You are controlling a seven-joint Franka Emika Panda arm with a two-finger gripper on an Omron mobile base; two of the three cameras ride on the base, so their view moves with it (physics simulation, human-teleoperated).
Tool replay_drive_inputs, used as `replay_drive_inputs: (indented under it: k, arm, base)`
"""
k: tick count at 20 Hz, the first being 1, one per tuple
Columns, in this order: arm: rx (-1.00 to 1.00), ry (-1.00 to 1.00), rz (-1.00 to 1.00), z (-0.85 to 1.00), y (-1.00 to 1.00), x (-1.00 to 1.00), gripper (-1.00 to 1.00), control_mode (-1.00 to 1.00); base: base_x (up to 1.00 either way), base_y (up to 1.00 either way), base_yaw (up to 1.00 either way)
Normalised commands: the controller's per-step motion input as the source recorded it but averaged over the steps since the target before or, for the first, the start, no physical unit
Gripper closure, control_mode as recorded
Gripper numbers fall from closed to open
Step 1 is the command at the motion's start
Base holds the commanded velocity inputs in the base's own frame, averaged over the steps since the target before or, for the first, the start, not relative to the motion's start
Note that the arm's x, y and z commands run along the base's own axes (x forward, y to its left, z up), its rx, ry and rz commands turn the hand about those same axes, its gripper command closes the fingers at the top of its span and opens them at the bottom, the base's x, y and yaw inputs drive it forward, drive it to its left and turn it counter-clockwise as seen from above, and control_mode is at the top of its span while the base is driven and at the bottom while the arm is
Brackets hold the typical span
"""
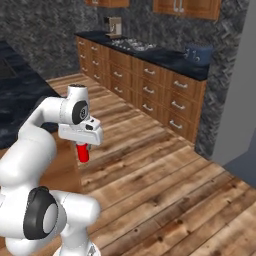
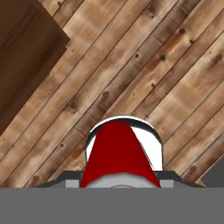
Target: Four empty soda cans are scattered around the kitchen. Gather all the cans and cluster them next to the stove for recycling.
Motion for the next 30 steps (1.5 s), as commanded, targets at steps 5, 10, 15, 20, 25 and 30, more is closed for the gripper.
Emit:
replay_drive_inputs:
  k: [5,10,15,20,25,30]
  arm:
    - [0.0,0.0,0.0,0.0,0.0,0.0,1.0,1.0]
    - [0.0,0.0,0.0,0.0,0.0,0.0,1.0,1.0]
    - [0.0,0.0,0.0,0.0,0.0,0.0,1.0,1.0]
    - [0.0,0.0,0.0,0.0,0.0,0.0,1.0,1.0]
    - [0.0,0.0,0.0,0.0,0.0,0.0,1.0,1.0]
    - [0.0,0.0,0.0,0.0,0.0,0.0,1.0,1.0]
  base:
    - [0.73,-0.15,0.02]
    - [0.71,-0.16,0.02]
    - [0.71,-0.16,0.02]
    - [0.71,-0.15,0.04]
    - [0.7,-0.13,0.05]
    - [0.71,-0.11,0.05]
